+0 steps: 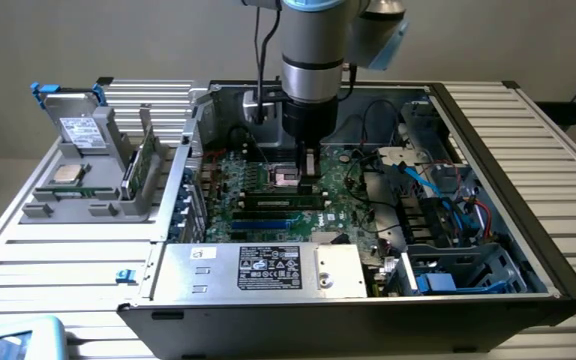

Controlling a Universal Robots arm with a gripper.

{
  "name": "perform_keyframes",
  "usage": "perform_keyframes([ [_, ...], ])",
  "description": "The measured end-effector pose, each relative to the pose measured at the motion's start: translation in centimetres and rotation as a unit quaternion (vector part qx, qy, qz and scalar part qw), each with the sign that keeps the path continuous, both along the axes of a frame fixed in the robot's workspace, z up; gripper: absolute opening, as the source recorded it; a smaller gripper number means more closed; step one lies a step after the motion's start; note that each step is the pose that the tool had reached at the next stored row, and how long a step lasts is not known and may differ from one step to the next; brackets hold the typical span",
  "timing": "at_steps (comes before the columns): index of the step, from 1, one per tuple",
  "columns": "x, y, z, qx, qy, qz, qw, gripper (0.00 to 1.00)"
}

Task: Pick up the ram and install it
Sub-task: 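Press down the ram until it locks into place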

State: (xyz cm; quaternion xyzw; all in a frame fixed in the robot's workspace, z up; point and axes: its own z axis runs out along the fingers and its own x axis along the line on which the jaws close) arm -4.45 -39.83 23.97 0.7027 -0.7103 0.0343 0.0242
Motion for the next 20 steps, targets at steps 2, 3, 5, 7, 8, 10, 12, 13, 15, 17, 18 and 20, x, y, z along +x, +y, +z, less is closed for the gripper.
perform_keyframes([
  [2,0.0,-0.04,-0.02,0.0019,0.0000,0.000,1.0000,0.11],
  [3,0.0,-0.07,-0.03,0.0021,0.0000,0.000,1.0000,0.11],
  [5,0.0,-0.07,-0.16,0.0021,0.0001,0.000,1.0000,0.11],
  [7,0.0,-0.07,-0.30,0.0021,0.0001,0.000,1.0000,0.11],
  [8,0.0,-0.07,-0.36,0.0021,0.0001,-0.001,1.0000,0.11],
  [10,0.1,-0.07,-0.45,0.0020,0.0001,-0.001,1.0000,0.11],
  [12,0.2,-0.07,-0.52,0.0020,0.0001,-0.002,1.0000,0.11],
  [13,0.2,-0.07,-0.56,0.0020,0.0001,-0.002,1.0000,0.11],
  [15,0.2,-0.08,-0.68,0.0020,0.0001,-0.003,1.0000,0.11],
  [17,0.2,-0.07,-0.81,0.0020,0.0001,-0.003,1.0000,0.11],
  [18,0.2,-0.07,-0.89,0.0020,0.0001,-0.003,1.0000,0.11],
  [20,0.2,-0.08,-1.09,0.0019,0.0002,-0.004,1.0000,0.11],
])
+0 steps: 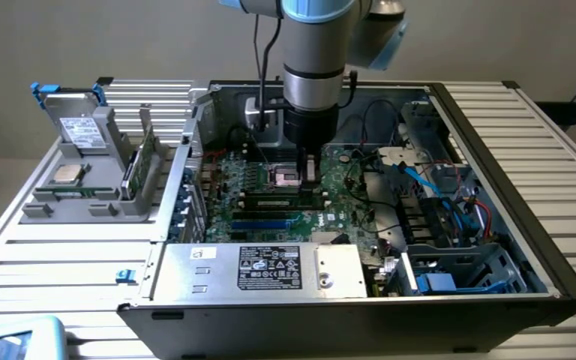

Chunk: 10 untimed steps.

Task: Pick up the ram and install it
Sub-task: 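Press down the ram until it locks into place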

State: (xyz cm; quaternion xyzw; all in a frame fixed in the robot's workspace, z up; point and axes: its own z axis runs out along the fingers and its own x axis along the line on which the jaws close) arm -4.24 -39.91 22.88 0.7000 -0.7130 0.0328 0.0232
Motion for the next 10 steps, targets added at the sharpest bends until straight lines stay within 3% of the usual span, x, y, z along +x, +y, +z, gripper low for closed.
perform_keyframes([
  [6,0.00,0.00,-0.30,0.0002,0.0001,-0.001,1.0000,0.11],
  [7,0.01,0.03,-0.08,0.0014,0.0000,-0.001,1.0000,0.11],
  [10,-0.28,0.00,0.48,0.0017,0.0037,-0.001,1.0000,0.11],
])
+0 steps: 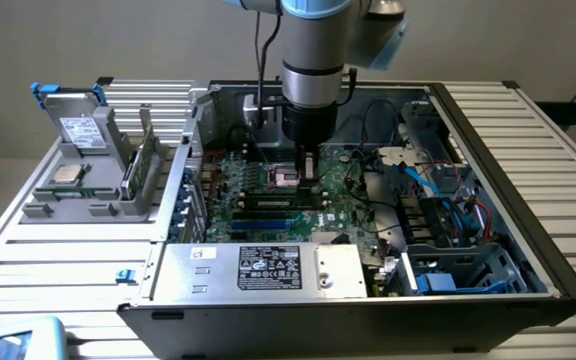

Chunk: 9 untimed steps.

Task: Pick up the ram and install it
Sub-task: 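Press down the ram until it locks into place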

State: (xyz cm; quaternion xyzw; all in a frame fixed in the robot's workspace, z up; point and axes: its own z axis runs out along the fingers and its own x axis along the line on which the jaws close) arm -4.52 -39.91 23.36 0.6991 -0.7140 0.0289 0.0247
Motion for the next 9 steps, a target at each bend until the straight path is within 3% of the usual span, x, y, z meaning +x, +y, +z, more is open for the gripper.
perform_keyframes([
  [9,-3.8,0.00,0.03,-0.0002,0.0000,0.000,1.0000,0.11],
])
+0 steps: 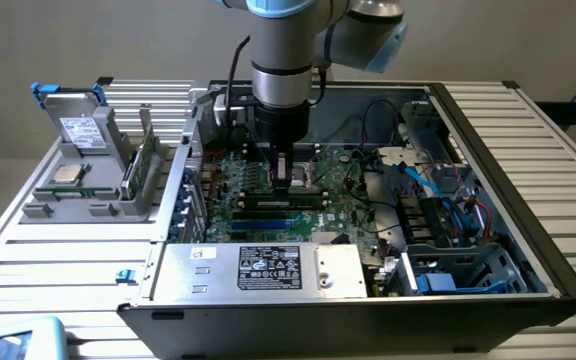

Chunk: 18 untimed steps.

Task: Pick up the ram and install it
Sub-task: 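Press down the ram until it locks into place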

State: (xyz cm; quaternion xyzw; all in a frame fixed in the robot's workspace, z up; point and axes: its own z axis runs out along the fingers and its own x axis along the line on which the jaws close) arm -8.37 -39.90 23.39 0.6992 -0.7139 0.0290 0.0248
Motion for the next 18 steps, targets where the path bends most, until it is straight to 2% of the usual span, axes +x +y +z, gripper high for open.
perform_keyframes([
  [4,-0.68,0.30,-0.06,0.0001,-0.0004,0.000,1.0000,0.11],
  [8,-1.02,0.26,-0.09,-0.0002,-0.0009,0.000,1.0000,0.11],
  [12,-1.03,0.24,-0.23,-0.0024,-0.0028,0.000,1.0000,0.11],
  [18,-1.04,0.21,-0.85,-0.0055,-0.0031,-0.001,1.0000,0.11],
])
